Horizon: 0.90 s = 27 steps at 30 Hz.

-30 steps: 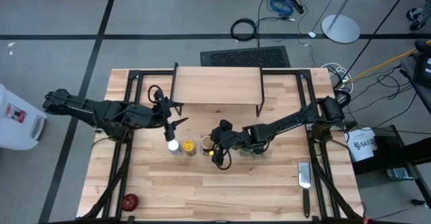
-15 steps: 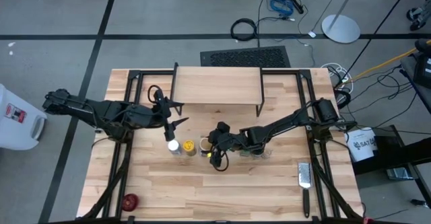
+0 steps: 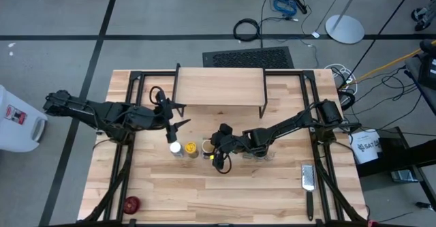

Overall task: Shelf spices
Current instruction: Remove the brown seasoning bottle from the shelf

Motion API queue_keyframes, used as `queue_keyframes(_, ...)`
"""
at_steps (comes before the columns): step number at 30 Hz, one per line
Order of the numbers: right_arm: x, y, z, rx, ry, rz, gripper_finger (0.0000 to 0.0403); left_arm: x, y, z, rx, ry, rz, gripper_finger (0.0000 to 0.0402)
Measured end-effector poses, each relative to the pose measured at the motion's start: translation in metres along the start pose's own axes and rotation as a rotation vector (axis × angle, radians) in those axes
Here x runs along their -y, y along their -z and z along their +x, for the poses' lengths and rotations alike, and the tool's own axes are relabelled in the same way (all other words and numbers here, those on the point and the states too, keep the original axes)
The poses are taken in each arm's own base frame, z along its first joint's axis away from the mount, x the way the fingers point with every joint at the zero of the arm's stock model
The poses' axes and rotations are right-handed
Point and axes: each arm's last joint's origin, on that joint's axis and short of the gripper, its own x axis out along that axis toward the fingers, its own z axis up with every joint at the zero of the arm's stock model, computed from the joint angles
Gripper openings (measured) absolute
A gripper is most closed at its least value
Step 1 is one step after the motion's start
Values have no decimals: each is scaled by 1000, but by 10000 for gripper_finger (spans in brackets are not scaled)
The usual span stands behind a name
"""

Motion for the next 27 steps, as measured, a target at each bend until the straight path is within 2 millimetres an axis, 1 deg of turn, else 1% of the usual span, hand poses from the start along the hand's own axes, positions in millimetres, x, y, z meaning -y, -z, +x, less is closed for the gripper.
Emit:
queue_keyframes(7,0,-1,0,4,-2,1,273,0,0,0,0,0,0,272)
queue_keyframes(15,-1,-4,-1,32,-10,8,308,0,0,0,0,0,-1,272)
queue_keyframes(27,-1,-5,-1,39,-17,-13,309,0,0,0,0,0,0,272)
